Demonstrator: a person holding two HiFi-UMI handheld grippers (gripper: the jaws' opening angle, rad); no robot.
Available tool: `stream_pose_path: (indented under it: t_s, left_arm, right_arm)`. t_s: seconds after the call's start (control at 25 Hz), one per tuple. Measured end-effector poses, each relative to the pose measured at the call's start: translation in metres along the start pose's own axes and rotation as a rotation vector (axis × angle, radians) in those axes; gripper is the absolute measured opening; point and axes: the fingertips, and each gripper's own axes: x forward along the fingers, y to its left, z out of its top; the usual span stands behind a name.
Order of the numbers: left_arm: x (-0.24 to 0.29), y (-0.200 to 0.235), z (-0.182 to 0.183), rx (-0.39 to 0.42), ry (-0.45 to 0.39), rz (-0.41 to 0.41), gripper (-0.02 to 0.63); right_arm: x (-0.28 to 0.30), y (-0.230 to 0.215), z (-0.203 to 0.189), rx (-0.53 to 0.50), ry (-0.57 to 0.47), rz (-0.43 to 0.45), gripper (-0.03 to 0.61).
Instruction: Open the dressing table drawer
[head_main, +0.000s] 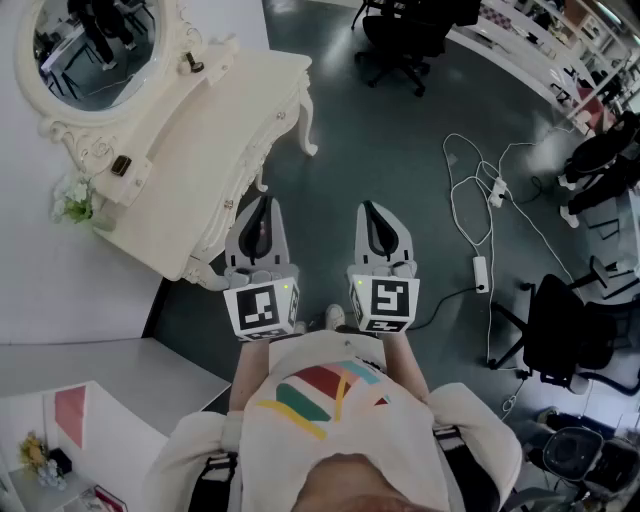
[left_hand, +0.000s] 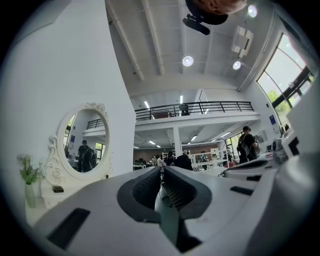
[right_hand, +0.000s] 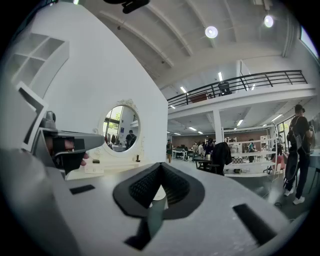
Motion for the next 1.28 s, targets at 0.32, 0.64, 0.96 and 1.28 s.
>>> stream_pose_path:
  t_s: [0.32, 0.64, 0.96, 1.28]
  left_arm:
    - [0.011, 0.001, -0.003, 0.000, 0.003, 0.012, 0.020]
    - [0.028, -0.003, -0.010, -0.008, 0.016, 0.016, 0.020]
    - [0.052, -0.026, -0.016, 0.000, 0.009, 0.011, 0.020]
    - [0.076, -0.038, -0.016, -0.028, -0.016, 0.021, 0.020]
  right_arm:
    - [0.013, -0.002, -0.002, -0.019, 0.008, 0.015, 0.000]
    - [0.025, -0.014, -0.007, -0.014, 0.011, 0.022, 0.000]
    - [0.033, -0.040, -0.011, 0.010, -0.020, 0.061, 0.000]
    - [0.042, -0.064, -0.005, -0.021, -0.041, 0.083, 0.000]
